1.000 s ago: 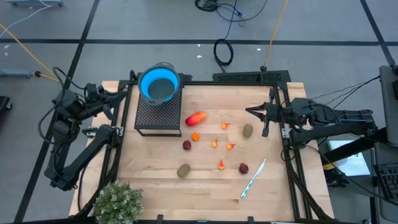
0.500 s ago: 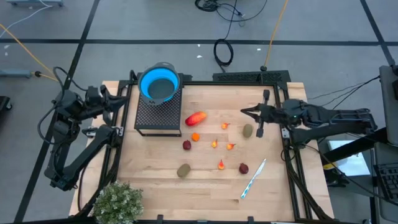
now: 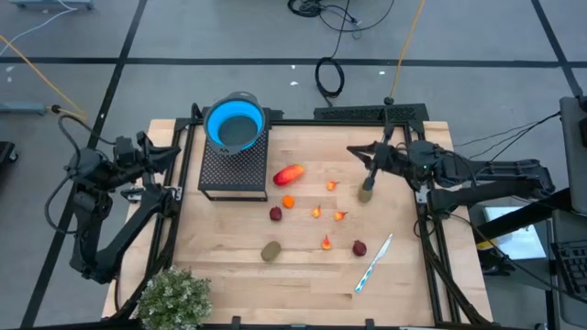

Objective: Pick & Place Fruit
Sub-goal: Put the mango into the blue strainer bowl on the shelf

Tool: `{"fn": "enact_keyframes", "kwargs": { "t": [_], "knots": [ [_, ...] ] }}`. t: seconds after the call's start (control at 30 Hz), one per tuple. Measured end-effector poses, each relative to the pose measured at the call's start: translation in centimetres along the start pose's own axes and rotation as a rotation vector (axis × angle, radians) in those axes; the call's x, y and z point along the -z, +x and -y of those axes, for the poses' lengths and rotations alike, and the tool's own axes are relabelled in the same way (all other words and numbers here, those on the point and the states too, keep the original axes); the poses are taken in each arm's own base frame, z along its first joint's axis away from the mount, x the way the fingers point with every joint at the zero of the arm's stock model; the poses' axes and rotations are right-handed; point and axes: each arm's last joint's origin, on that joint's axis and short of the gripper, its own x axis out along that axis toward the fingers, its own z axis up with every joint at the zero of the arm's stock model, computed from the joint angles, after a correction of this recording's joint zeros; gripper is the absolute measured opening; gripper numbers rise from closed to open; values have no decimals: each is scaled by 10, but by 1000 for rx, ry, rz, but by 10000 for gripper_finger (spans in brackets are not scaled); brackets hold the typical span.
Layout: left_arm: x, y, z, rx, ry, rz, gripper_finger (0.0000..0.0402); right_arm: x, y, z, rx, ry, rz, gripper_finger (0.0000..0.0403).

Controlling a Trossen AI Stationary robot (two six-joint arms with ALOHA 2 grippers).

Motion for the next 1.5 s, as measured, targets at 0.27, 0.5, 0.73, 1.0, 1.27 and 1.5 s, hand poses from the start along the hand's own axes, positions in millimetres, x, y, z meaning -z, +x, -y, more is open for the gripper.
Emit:
{"fn": "enact_keyframes", "kwargs": {
  "t": [0.27, 0.5, 0.73, 1.0, 1.27, 1.5],
  "knots": [
    [14, 9, -10, 75, 15, -46, 16, -3, 8, 5, 47, 42, 45, 4],
    [27, 26, -26, 157, -26, 45, 23, 5, 22, -2, 36, 90, -8, 4],
    [28, 29, -27, 212, -44, 66, 24, 15, 37, -5, 44, 98, -69, 4],
    [25, 32, -28, 182, -24, 102, 24, 26, 56, -1, -26, 177, -116, 4],
    [25, 67, -45, 220, -67, 10, 24, 19, 93, -3, -169, 134, -234, 4],
    [25, 82, -39, 278, -8, 28, 24, 19, 115, -6, -219, 60, -406, 4]
  ]
}}
